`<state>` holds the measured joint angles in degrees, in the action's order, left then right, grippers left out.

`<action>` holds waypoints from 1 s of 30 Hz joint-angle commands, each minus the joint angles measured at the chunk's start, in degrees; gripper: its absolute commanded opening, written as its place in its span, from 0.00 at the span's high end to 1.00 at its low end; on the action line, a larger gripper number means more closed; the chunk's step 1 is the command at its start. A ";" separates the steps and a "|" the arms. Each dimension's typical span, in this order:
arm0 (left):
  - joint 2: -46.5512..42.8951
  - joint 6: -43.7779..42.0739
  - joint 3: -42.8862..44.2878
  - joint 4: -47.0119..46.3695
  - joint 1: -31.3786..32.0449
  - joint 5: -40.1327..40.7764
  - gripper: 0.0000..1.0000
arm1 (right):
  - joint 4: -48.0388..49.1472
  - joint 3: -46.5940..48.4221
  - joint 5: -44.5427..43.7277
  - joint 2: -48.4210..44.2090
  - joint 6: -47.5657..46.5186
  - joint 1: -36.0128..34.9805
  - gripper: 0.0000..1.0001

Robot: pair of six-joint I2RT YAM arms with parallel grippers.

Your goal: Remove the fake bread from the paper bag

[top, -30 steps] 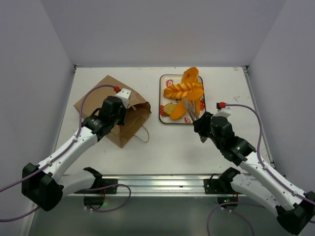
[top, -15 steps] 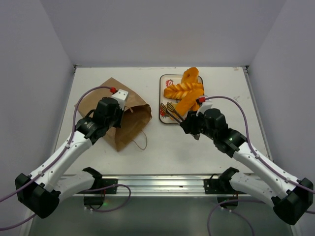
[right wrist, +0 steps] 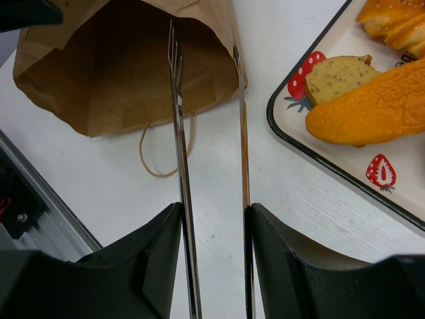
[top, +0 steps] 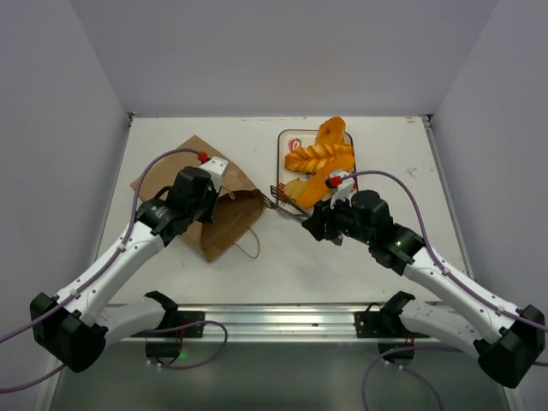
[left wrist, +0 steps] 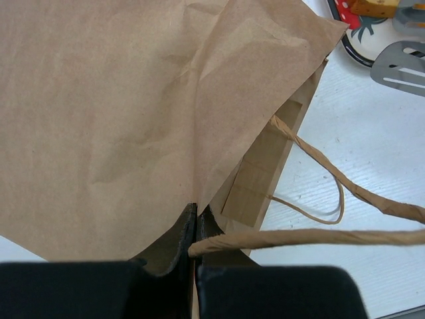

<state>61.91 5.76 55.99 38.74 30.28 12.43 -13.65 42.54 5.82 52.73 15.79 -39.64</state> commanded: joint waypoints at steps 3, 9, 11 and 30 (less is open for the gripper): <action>-1.35 -0.49 2.81 2.13 0.39 0.58 1.00 | 3.37 2.54 1.73 -0.79 -5.07 -0.70 0.51; -0.65 -0.66 4.13 3.62 0.48 0.41 1.00 | 4.68 2.63 -1.07 1.14 -6.74 -2.81 0.51; -0.82 -0.75 4.48 4.15 0.39 0.41 1.00 | 5.12 2.72 -2.83 2.29 -7.53 -4.12 0.51; -5.39 -0.40 3.25 5.20 0.39 2.08 1.00 | 6.80 6.15 -8.99 7.21 -9.64 -5.98 0.52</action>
<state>57.65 5.78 58.15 43.09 30.44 13.98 -9.41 46.92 -1.34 61.25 7.62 -45.39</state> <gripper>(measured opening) 0.013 0.481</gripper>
